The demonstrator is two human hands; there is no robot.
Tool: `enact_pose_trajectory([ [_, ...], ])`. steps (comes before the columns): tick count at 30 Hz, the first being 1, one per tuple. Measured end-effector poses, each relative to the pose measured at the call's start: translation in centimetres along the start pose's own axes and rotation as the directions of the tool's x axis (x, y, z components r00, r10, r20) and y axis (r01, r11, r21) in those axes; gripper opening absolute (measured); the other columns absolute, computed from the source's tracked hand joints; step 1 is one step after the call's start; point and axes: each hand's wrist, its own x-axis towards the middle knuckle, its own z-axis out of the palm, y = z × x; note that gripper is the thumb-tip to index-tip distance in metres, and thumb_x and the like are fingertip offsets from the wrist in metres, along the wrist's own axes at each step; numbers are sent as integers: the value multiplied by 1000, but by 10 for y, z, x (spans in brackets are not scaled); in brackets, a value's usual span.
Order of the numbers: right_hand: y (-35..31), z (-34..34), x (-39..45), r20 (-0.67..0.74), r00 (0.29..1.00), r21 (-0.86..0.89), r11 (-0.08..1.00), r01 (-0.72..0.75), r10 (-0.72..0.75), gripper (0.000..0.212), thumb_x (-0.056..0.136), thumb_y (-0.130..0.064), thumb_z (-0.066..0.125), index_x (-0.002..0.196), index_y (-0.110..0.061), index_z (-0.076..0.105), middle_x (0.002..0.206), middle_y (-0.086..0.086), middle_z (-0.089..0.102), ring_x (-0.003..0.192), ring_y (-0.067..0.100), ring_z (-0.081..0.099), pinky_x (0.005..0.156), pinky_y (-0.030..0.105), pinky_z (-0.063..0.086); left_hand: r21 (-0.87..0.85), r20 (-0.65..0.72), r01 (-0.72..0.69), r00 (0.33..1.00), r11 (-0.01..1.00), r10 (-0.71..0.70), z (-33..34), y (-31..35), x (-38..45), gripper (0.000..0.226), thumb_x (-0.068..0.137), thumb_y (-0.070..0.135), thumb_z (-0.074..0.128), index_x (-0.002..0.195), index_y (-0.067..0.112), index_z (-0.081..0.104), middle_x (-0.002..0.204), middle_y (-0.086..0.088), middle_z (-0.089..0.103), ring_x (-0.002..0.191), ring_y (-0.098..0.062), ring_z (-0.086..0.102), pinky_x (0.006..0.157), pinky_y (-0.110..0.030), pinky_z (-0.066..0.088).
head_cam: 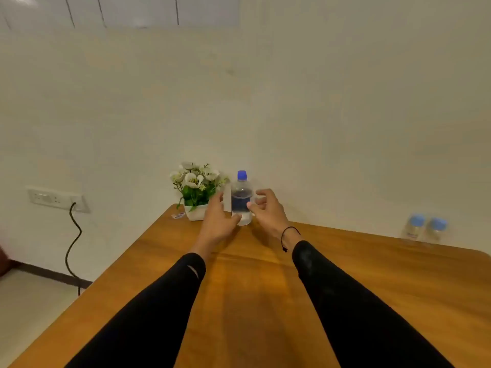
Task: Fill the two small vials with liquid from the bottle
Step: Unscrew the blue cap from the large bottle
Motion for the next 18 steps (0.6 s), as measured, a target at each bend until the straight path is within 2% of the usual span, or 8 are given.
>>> enact_pose_trajectory([
  [3,3,18,20,-21,999,-13,999,44,-45,49,99,-22,70,140,-14,45,133,7,58,120,23,58,99,30,50,18,56,6,998,1000,-7,8,-16,25,90,91,12,81,163,16,29,163,-9,42,149,-28,43,119,-42,42],
  [7,13,29,32,-58,995,-27,996,85,-86,50,96,-23,74,135,-16,43,128,5,57,115,22,58,99,34,54,-37,78,-17,997,999,20,23,-22,39,76,94,8,76,156,13,32,136,-1,54,137,-26,54,113,-39,49],
  [9,15,27,29,-54,995,-37,996,81,-83,50,96,-25,74,134,-16,43,127,4,57,113,21,58,96,33,54,-54,70,-13,997,998,17,24,-21,36,68,98,8,72,154,11,33,131,0,56,130,-23,58,108,-36,51],
  [13,10,16,3,-23,998,-37,998,58,-59,51,97,-26,74,135,-18,42,122,4,58,108,21,61,89,29,55,-51,103,-17,994,999,23,17,-18,15,66,99,14,73,153,12,35,146,-10,59,132,-23,60,107,-34,52],
  [16,3,4,-36,-17,999,-66,997,42,-43,52,96,-26,74,136,-19,41,113,1,58,101,19,62,81,24,54,-55,123,-25,992,998,31,11,-7,-21,66,97,20,76,151,13,37,146,-9,60,133,-25,61,109,-40,55],
  [18,-2,-6,-69,-12,1000,-64,998,24,-25,52,97,-25,74,136,-18,41,112,0,57,97,14,61,76,19,51,-74,142,-6,990,997,17,10,3,-51,68,96,23,78,150,12,39,144,-6,61,130,-22,62,105,-36,55],
])
